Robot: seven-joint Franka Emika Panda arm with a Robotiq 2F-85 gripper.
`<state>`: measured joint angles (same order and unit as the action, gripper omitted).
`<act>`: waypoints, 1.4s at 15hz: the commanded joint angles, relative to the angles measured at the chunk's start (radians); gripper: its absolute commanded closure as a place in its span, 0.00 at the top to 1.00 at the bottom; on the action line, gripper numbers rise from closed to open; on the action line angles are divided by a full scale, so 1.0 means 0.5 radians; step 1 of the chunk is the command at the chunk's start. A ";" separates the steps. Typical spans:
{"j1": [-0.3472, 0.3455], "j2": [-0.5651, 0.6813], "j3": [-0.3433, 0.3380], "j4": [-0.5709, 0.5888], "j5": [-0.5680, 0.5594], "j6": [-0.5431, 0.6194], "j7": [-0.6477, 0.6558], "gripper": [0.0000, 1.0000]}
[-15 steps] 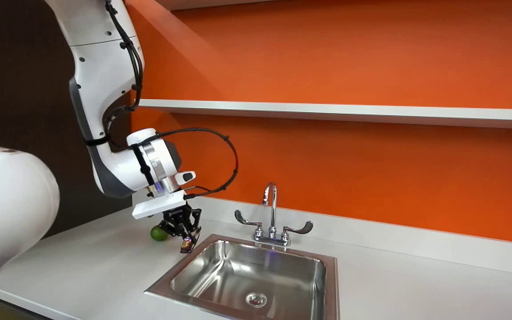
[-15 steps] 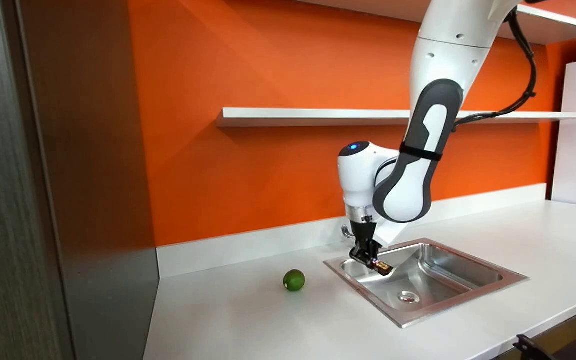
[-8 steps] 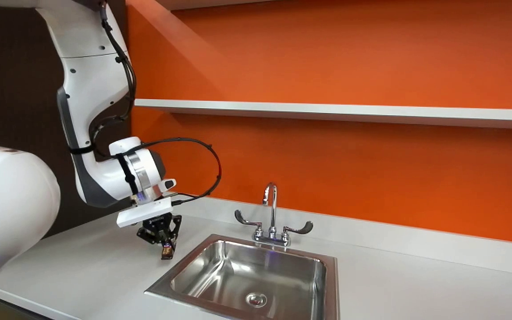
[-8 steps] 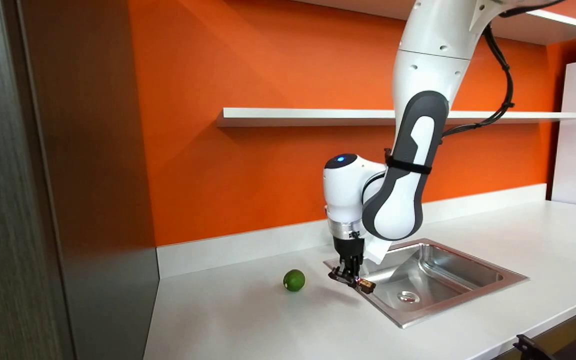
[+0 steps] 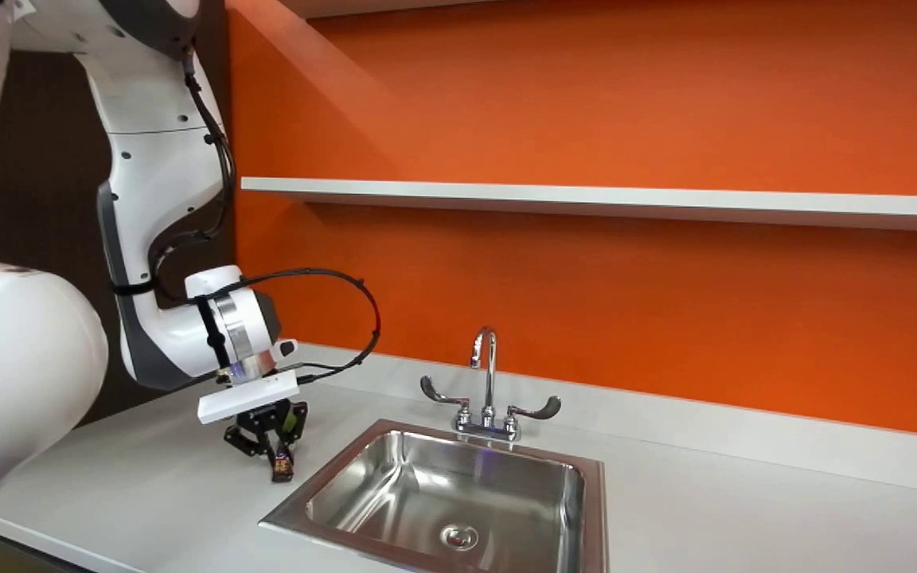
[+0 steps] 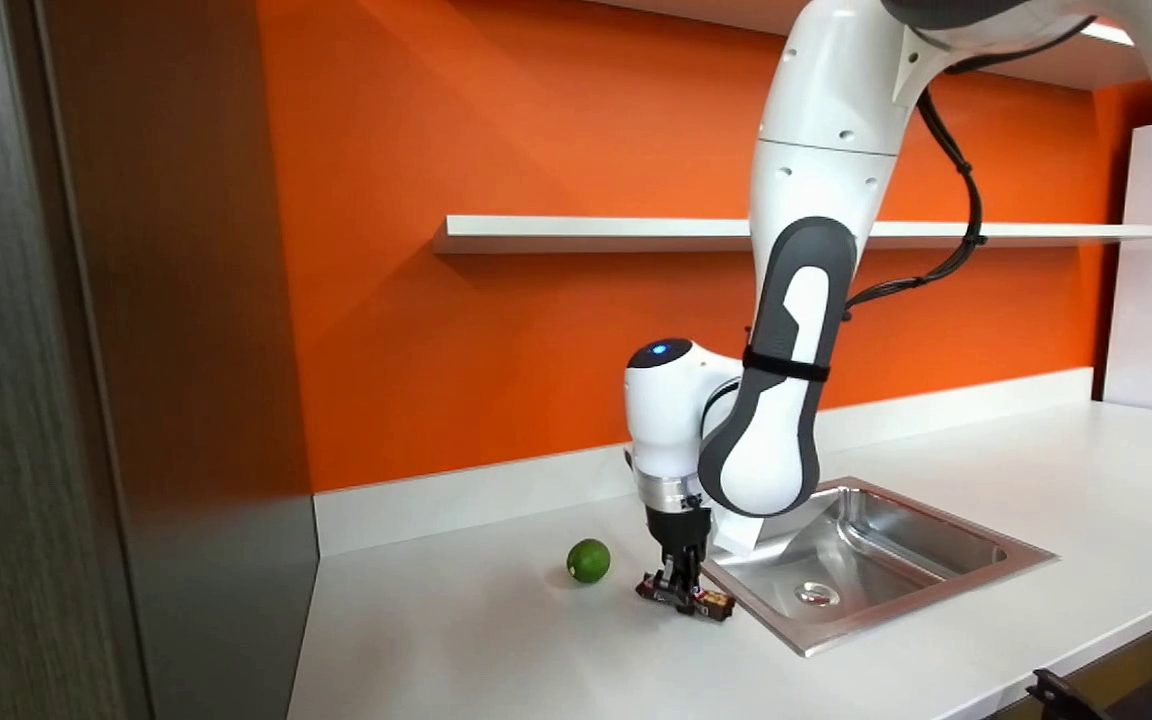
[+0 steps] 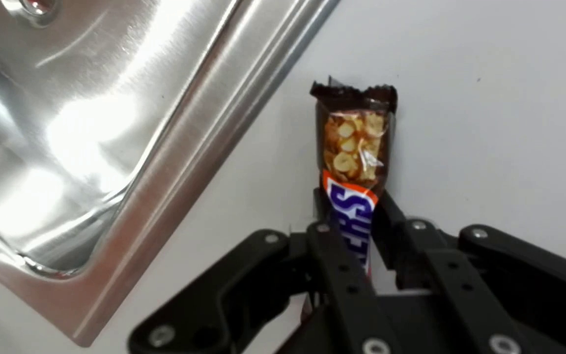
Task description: Remove the brown packet from the sink and place it on the left side of the counter.
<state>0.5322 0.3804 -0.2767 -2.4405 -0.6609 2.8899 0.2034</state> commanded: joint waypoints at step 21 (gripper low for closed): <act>-0.598 -0.444 0.209 -0.222 0.768 0.046 -0.139 1.00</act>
<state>0.3331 0.2269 -0.2620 -2.5032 -0.3450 2.9233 0.1749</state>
